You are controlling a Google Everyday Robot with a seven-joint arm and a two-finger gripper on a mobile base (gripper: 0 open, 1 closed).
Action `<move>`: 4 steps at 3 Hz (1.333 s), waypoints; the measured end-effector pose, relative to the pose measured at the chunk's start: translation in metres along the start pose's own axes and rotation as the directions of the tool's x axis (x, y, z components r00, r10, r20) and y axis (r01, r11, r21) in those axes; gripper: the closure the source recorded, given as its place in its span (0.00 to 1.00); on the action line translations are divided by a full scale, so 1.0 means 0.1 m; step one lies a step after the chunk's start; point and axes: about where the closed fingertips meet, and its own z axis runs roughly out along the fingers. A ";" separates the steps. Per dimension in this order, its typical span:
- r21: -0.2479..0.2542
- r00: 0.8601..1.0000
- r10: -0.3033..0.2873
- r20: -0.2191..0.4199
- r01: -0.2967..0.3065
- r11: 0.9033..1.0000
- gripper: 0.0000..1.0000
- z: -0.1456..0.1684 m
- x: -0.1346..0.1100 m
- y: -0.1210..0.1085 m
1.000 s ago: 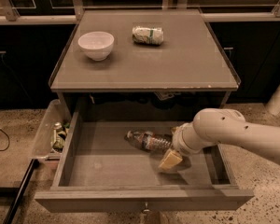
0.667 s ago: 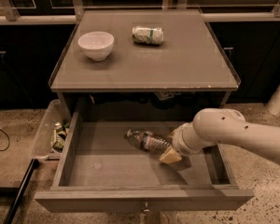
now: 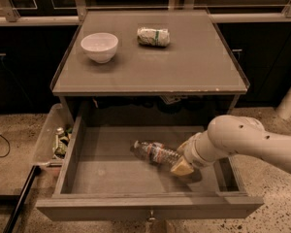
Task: Pick water bottle from top drawer and place on counter
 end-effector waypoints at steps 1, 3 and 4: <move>-0.024 1.000 0.011 0.015 -0.010 1.000 1.00 -0.37 0.01 0.24; -0.012 0.999 -0.020 0.050 0.021 1.000 1.00 -1.22 -0.26 0.27; -0.024 0.996 -0.068 0.057 0.069 0.997 1.00 -1.56 -0.42 -0.03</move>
Offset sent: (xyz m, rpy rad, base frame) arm -0.0675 -0.0216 0.1209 0.0886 -0.0001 0.0043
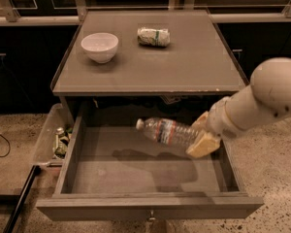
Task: Pick water bottle from top drawer and place on counter
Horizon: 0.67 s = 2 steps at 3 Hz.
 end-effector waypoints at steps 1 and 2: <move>0.050 1.000 -0.002 -0.003 0.003 0.999 1.00 -0.36 -0.11 -0.54; 0.129 1.000 0.007 0.015 -0.009 0.992 1.00 -0.70 -0.18 -0.97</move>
Offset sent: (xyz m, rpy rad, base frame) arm 0.1095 -0.0787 0.1082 -0.0207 -0.1572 -0.1239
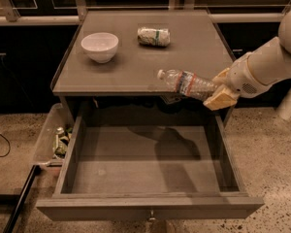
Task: Pick water bottle from top drawer and place on counter
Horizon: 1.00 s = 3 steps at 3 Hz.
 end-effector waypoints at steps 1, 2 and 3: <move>0.001 1.000 0.000 0.000 0.000 1.000 1.00 0.00 0.00 0.00; 0.016 1.000 -0.009 -0.003 0.009 1.000 1.00 -0.01 -0.05 -0.07; 0.050 0.999 -0.032 -0.017 0.033 0.998 1.00 -0.03 -0.16 -0.38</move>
Offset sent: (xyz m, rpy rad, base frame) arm 0.0162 -0.0020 0.0109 -0.0203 -0.0336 -0.0089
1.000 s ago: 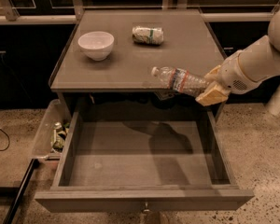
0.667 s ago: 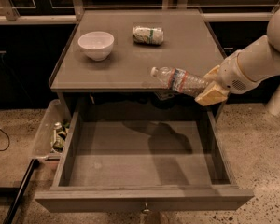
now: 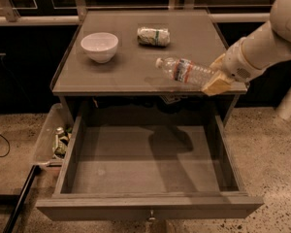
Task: Pick water bottle from top drawer and place on counter
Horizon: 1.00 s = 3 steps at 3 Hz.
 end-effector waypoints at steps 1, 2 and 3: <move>0.022 1.000 -0.012 0.013 0.012 1.000 1.00 0.05 -0.13 -0.42; 0.029 1.000 -0.004 0.028 0.003 1.000 1.00 0.17 -0.17 -0.79; 0.025 0.998 0.039 0.047 -0.040 0.999 1.00 0.30 -0.05 -1.05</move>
Offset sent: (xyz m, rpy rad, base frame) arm 0.1271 -0.0223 0.0225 0.0345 -0.0554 -0.0153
